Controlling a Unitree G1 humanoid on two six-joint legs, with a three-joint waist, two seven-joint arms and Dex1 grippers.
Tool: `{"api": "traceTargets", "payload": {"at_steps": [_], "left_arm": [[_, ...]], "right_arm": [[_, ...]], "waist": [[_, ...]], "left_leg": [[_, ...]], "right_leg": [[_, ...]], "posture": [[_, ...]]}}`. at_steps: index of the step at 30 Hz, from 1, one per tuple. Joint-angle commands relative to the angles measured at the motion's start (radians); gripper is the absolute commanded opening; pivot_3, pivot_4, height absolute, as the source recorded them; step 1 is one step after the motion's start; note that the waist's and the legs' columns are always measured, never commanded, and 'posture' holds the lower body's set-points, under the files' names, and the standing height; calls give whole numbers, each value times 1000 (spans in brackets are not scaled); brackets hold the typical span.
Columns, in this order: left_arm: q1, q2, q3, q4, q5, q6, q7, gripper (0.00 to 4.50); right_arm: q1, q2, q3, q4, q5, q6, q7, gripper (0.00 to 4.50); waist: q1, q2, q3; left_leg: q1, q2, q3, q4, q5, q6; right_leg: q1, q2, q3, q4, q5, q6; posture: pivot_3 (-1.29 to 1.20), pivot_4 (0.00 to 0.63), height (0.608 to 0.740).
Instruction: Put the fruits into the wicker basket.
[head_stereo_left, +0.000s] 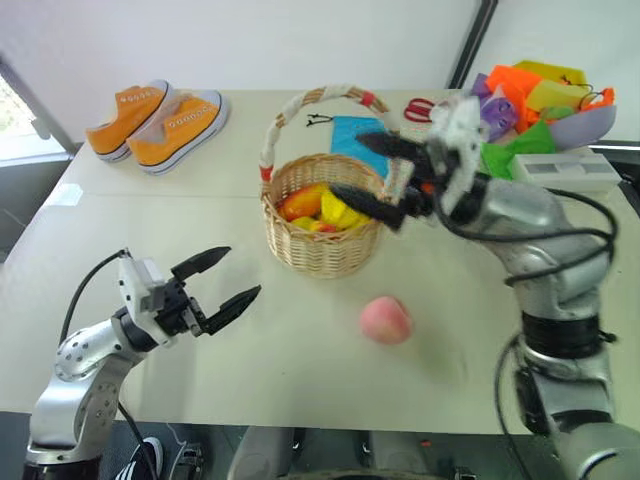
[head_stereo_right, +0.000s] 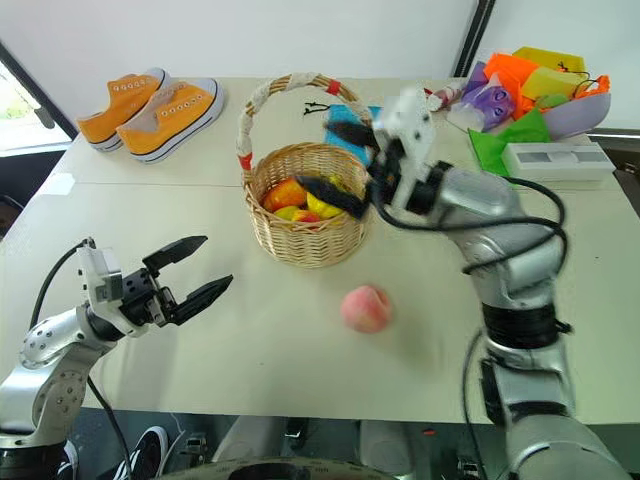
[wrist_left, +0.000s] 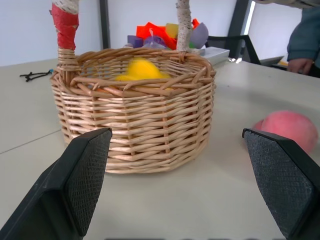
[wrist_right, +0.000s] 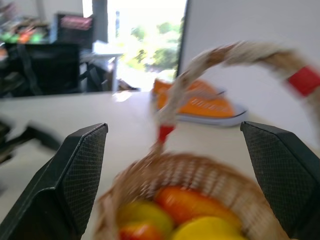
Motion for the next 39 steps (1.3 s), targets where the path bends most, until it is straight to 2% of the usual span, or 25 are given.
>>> {"api": "traceTargets", "payload": {"at_steps": [1,2,4,6,9,13,23,26,28,32,35,37,39], "left_arm": [[47,50,1,-73,-29,8,-75,4500],[62,69,-3,-83,-26,5,-101,4500],[77,103,-20,-95,-11,-6,-153,4500],[68,118,-41,-94,-9,-9,-181,4500],[57,116,-53,-91,-15,-1,-193,4500],[71,116,-77,-93,-1,-11,-217,4500],[57,92,-78,-56,26,-38,-218,4500],[55,85,-81,-48,34,-47,-216,4500],[55,79,-84,-43,40,-55,-213,4500],[54,68,-80,-40,40,-58,-204,4500],[37,43,-45,-23,6,-42,-154,4500],[17,23,-11,9,-6,-43,-110,4500],[2,12,7,36,7,-52,-84,4500]], "right_arm": [[87,-123,-45,-101,138,74,167,4445],[129,-177,-35,-126,143,78,216,4445],[209,-264,37,-141,45,3,289,4445],[237,-266,103,-115,-44,-83,292,4445],[241,-254,127,-102,-43,-81,300,4445],[264,-272,220,-44,-225,-257,330,4445],[270,-258,266,26,-350,-368,340,4445],[261,-244,266,41,-367,-387,336,3683],[261,-249,275,48,-395,-409,338,2959],[255,-235,235,14,-320,-351,344,2959],[196,-196,142,-54,-122,-187,317,2959],[113,-122,86,-78,2,-94,240,2959],[41,-45,58,-74,34,-72,155,2959]], "waist": [[3,1,1],[2,1,1],[5,1,0],[3,1,0],[1,1,0],[6,1,0],[6,1,0],[6,1,0],[6,1,0],[6,1,0],[5,1,0],[3,1,0],[3,1,0]], "left_leg": [[0,0,0,0,0,0],[-1,0,1,0,0,0],[-1,1,1,0,0,0],[0,2,1,0,0,0],[0,3,2,0,0,0],[0,3,2,0,0,0],[-1,3,2,0,0,0],[-1,3,1,0,0,0],[-1,3,1,0,0,0],[0,3,1,1,0,0],[-1,3,1,0,0,0],[-1,3,1,1,0,0],[0,5,1,0,0,-1]], "right_leg": [[1,-1,0,0,0,0],[1,-1,1,0,0,0],[1,-1,0,0,0,0],[1,0,-1,-2,-1,-3],[1,1,0,-3,-1,-5],[1,1,0,-4,0,-3],[1,1,0,-4,0,-2],[1,2,0,-4,1,-2],[1,2,0,-4,1,-2],[2,2,0,-4,1,-2],[2,2,0,-4,1,-2],[2,2,0,-3,1,-2],[2,4,0,-3,2,-3]], "posture": [[0,150,740],[0,150,740],[0,150,740],[0,150,740],[0,150,740],[0,150,740],[0,150,740],[0,150,740],[0,150,740],[0,150,740],[0,150,740],[0,150,740],[0,150,740]]}}
